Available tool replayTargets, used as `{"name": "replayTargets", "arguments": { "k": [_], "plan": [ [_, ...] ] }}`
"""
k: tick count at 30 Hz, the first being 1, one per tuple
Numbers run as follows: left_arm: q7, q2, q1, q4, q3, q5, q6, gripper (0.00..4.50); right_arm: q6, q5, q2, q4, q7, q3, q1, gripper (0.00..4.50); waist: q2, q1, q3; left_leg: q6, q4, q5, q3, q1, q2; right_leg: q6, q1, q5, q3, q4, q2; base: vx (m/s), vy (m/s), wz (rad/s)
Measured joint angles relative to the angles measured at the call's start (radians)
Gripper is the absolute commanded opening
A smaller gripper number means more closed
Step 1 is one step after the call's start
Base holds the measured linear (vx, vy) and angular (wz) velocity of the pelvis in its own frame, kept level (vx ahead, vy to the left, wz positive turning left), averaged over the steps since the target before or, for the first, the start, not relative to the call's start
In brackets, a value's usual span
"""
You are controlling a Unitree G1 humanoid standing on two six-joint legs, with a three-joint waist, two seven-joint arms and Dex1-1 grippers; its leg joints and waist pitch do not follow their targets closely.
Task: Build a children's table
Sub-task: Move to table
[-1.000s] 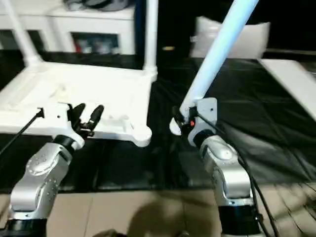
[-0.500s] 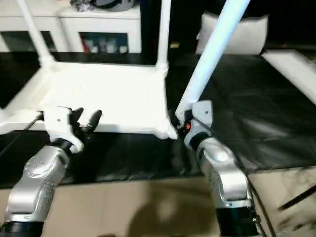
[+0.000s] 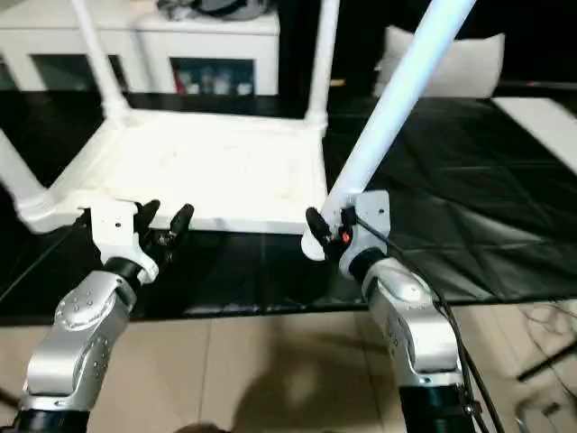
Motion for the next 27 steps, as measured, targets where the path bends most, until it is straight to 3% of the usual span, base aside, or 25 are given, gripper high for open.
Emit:
{"name": "replayTargets", "arguments": {
  "k": [1, 2, 3, 4, 5, 6, 7, 8, 9, 10, 12, 13, 14, 15, 16, 17, 18, 19, 20, 21, 22, 23, 24, 25, 27],
  "plan": [
    [0.000, 0.000, 0.002, -0.006, -0.001, 0.004, 0.000, 2.94, -0.002, -0.001, -0.001, 0.000, -0.001, -0.001, 0.003, 1.87, -0.008, -0.001, -0.003, 0.000, -0.009, 0.000, 0.013, 0.007, -0.001, -0.004, 0.015, -0.003, 0.005, 0.033, 0.000, 0.000, 0.000, 0.00],
    [0.000, -0.001, 0.002, -0.016, -0.003, 0.005, -0.001, 2.94, -0.005, -0.002, -0.003, -0.003, -0.002, -0.001, 0.002, 1.87, -0.026, 0.000, -0.009, 0.000, -0.009, 0.000, 0.026, 0.014, -0.005, -0.005, 0.031, -0.019, 0.017, 0.013, 0.000, 0.067, -0.095, -0.01],
    [0.000, -0.009, 0.004, -0.019, -0.005, 0.007, -0.002, 2.94, -0.009, -0.004, -0.007, -0.004, -0.002, -0.003, 0.002, 1.87, -0.034, 0.002, -0.008, -0.002, -0.005, -0.002, 0.029, 0.015, -0.006, 0.018, 0.027, -0.002, 0.031, 0.010, -0.001, 0.067, -0.095, -0.01],
    [0.000, -0.014, 0.007, -0.018, -0.011, 0.012, -0.002, 2.94, -0.010, -0.008, -0.010, -0.003, -0.002, -0.004, 0.002, 1.87, -0.036, 0.012, -0.007, -0.010, 0.017, -0.020, 0.027, 0.009, -0.003, 0.022, 0.031, 0.002, 0.032, 0.009, -0.001, 0.129, -0.076, -0.10],
    [-0.001, -0.022, 0.007, -0.017, -0.025, 0.015, -0.002, 2.94, -0.014, -0.014, -0.018, -0.003, -0.003, -0.012, 0.002, 1.87, -0.031, 0.026, -0.008, 0.006, 0.094, -0.035, -0.014, -0.021, 0.001, 0.022, 0.034, 0.003, 0.030, 0.010, 0.004, 0.135, -0.037, -0.11],
    [-0.001, -0.026, 0.008, -0.017, -0.034, 0.017, -0.002, 2.94, -0.017, -0.017, -0.019, -0.002, -0.004, -0.020, 0.002, 1.87, -0.029, 0.032, -0.010, 0.005, 0.131, -0.034, -0.038, -0.033, 0.006, 0.021, 0.037, 0.003, 0.030, 0.011, 0.004, 0.135, -0.037, -0.11],
    [-0.001, -0.030, 0.004, -0.017, -0.042, 0.020, -0.002, 2.94, -0.025, -0.017, -0.021, -0.004, -0.004, -0.028, 0.001, 1.87, -0.015, 0.033, -0.018, 0.003, 0.091, -0.033, -0.049, -0.034, 0.033, 0.020, 0.038, 0.004, 0.022, 0.007, 0.010, 0.123, -0.017, -0.01],
    [-0.001, -0.031, -0.004, -0.017, -0.046, 0.021, -0.002, 2.94, -0.029, -0.017, -0.023, -0.004, -0.004, -0.033, -0.001, 1.87, 0.004, 0.031, -0.025, -0.033, 0.055, -0.001, -0.045, -0.034, 0.064, 0.021, 0.040, 0.005, 0.008, 0.003, 0.023, 0.150, 0.047, 0.18],
    [0.000, -0.026, -0.005, -0.018, -0.044, 0.021, -0.003, 2.94, -0.031, -0.017, -0.018, 0.001, -0.006, -0.037, -0.002, 1.87, 0.009, 0.027, -0.029, -0.039, 0.053, 0.000, -0.044, -0.024, 0.067, 0.017, 0.039, 0.003, 0.007, 0.002, 0.023, 0.150, 0.047, 0.18],
    [0.000, -0.015, 0.002, -0.017, -0.037, 0.022, -0.002, 2.94, -0.031, -0.017, -0.008, 0.004, -0.004, -0.020, -0.012, 1.87, -0.001, 0.012, -0.032, -0.037, 0.041, -0.004, -0.045, -0.020, 0.060, -0.036, 0.020, -0.014, 0.013, 0.030, 0.029, 0.187, 0.059, 0.07],
    [0.001, 0.000, 0.000, -0.013, -0.021, 0.025, -0.001, 2.94, -0.032, -0.016, 0.002, -0.003, -0.003, -0.002, -0.018, 1.87, -0.005, -0.002, -0.036, -0.030, 0.037, -0.010, -0.051, -0.017, 0.055, -0.020, -0.035, -0.024, 0.020, 0.122, 0.036, 0.188, 0.008, 0.03],
    [0.000, -0.003, -0.004, -0.015, -0.022, 0.027, -0.001, 2.94, -0.032, -0.016, -0.004, -0.004, -0.004, -0.003, -0.019, 1.87, -0.011, -0.003, -0.041, -0.029, 0.037, -0.017, -0.047, -0.013, 0.051, 0.010, -0.077, -0.017, 0.026, 0.142, 0.034, 0.158, -0.015, 0.15],
    [0.000, -0.007, -0.004, -0.015, -0.022, 0.028, -0.001, 2.94, -0.033, -0.017, -0.007, -0.003, -0.004, -0.004, -0.018, 1.87, -0.019, -0.003, -0.044, -0.030, 0.036, -0.022, -0.041, -0.008, 0.044, 0.029, -0.108, -0.004, 0.040, 0.135, 0.031, 0.130, -0.057, 0.05],
    [0.000, -0.010, -0.004, -0.015, -0.022, 0.030, -0.001, 2.94, -0.033, -0.017, -0.008, -0.003, -0.004, -0.005, -0.018, 1.87, -0.036, 0.000, -0.043, -0.037, 0.036, -0.030, -0.026, 0.001, 0.034, 0.031, -0.132, 0.014, 0.052, 0.107, 0.022, 0.130, -0.057, 0.05],
    [0.000, -0.011, -0.007, -0.016, -0.023, 0.032, -0.002, 2.94, -0.035, -0.017, -0.012, -0.004, -0.003, -0.006, -0.018, 1.87, -0.071, 0.004, -0.040, -0.040, 0.040, -0.042, -0.013, 0.011, 0.006, 0.009, -0.131, 0.095, 0.076, 0.058, -0.001, 0.118, -0.109, 0.04],
    [0.000, -0.026, -0.004, -0.012, -0.026, 0.032, 0.000, 2.94, -0.035, -0.018, -0.025, 0.001, -0.003, -0.016, -0.010, 1.87, -0.069, 0.021, -0.036, -0.009, 0.060, -0.061, -0.008, 0.013, 0.006, 0.005, -0.123, 0.075, 0.081, 0.064, 0.005, 0.140, -0.106, -0.06],
    [-0.002, -0.034, -0.003, -0.013, -0.048, 0.032, 0.000, 2.94, -0.035, -0.019, -0.032, 0.009, -0.004, -0.030, -0.009, 1.87, -0.062, 0.032, -0.033, 0.029, 0.086, -0.075, -0.023, 0.011, 0.006, -0.001, -0.109, 0.072, 0.082, 0.057, 0.012, 0.140, -0.106, -0.06],
    [-0.003, -0.036, -0.003, -0.014, -0.067, 0.032, 0.000, 2.94, -0.034, -0.020, -0.034, 0.015, -0.004, -0.040, -0.008, 1.87, -0.059, 0.040, -0.033, 0.030, 0.117, -0.076, -0.035, 0.000, 0.002, -0.005, -0.089, 0.069, 0.081, 0.043, 0.019, 0.134, -0.070, -0.15],
    [-0.003, -0.035, -0.004, -0.014, -0.069, 0.032, 0.000, 2.94, -0.035, -0.020, -0.035, 0.012, -0.004, -0.044, -0.009, 1.87, -0.057, 0.043, -0.034, 0.021, 0.125, -0.071, -0.042, -0.008, 0.000, -0.008, -0.074, 0.067, 0.080, 0.033, 0.025, 0.106, -0.043, -0.10],
    [-0.002, -0.033, -0.005, -0.015, -0.069, 0.032, 0.000, 2.94, -0.036, -0.020, -0.038, 0.010, -0.003, -0.045, -0.009, 1.87, -0.047, 0.045, -0.036, 0.011, 0.118, -0.065, -0.050, -0.019, 0.005, -0.011, -0.059, 0.065, 0.074, 0.023, 0.033, 0.106, -0.043, -0.10],
    [-0.002, -0.031, -0.007, -0.016, -0.069, 0.032, 0.000, 2.94, -0.038, -0.021, -0.041, 0.010, -0.003, -0.044, -0.010, 1.87, -0.029, 0.046, -0.036, -0.007, 0.078, -0.053, -0.055, -0.033, 0.025, -0.015, -0.039, 0.062, 0.056, 0.016, 0.047, 0.120, 0.012, -0.05],
    [-0.002, -0.031, -0.008, -0.017, -0.068, 0.032, -0.001, 2.94, -0.040, -0.021, -0.042, 0.010, -0.003, -0.044, -0.011, 1.87, -0.009, 0.048, -0.035, -0.028, 0.055, -0.012, -0.055, -0.038, 0.043, -0.017, -0.026, 0.057, 0.043, 0.016, 0.061, 0.135, 0.078, -0.06],
    [-0.003, -0.026, -0.001, -0.016, -0.064, 0.032, -0.001, 2.94, -0.040, -0.023, -0.034, 0.013, -0.003, -0.041, -0.011, 1.87, -0.004, 0.042, -0.035, -0.049, 0.058, -0.005, -0.057, -0.033, 0.054, -0.015, -0.021, 0.053, 0.040, 0.013, 0.067, 0.135, 0.078, -0.06],
    [-0.003, -0.021, -0.002, -0.016, -0.057, 0.032, 0.000, 2.94, -0.041, -0.023, -0.027, 0.010, 0.000, -0.027, -0.014, 1.87, -0.006, 0.032, -0.037, -0.045, 0.056, -0.007, -0.061, -0.033, 0.051, -0.022, -0.027, 0.051, 0.037, 0.007, 0.066, 0.162, 0.088, 0.00],
    [-0.004, -0.013, -0.003, -0.014, -0.038, 0.032, 0.000, 2.94, -0.042, -0.021, -0.014, 0.010, 0.005, -0.001, -0.022, 1.87, -0.012, 0.020, -0.039, -0.035, 0.056, -0.013, -0.059, -0.034, 0.038, -0.044, -0.049, 0.044, 0.038, 0.035, 0.049, 0.149, 0.059, 0.05]
  ]
}}
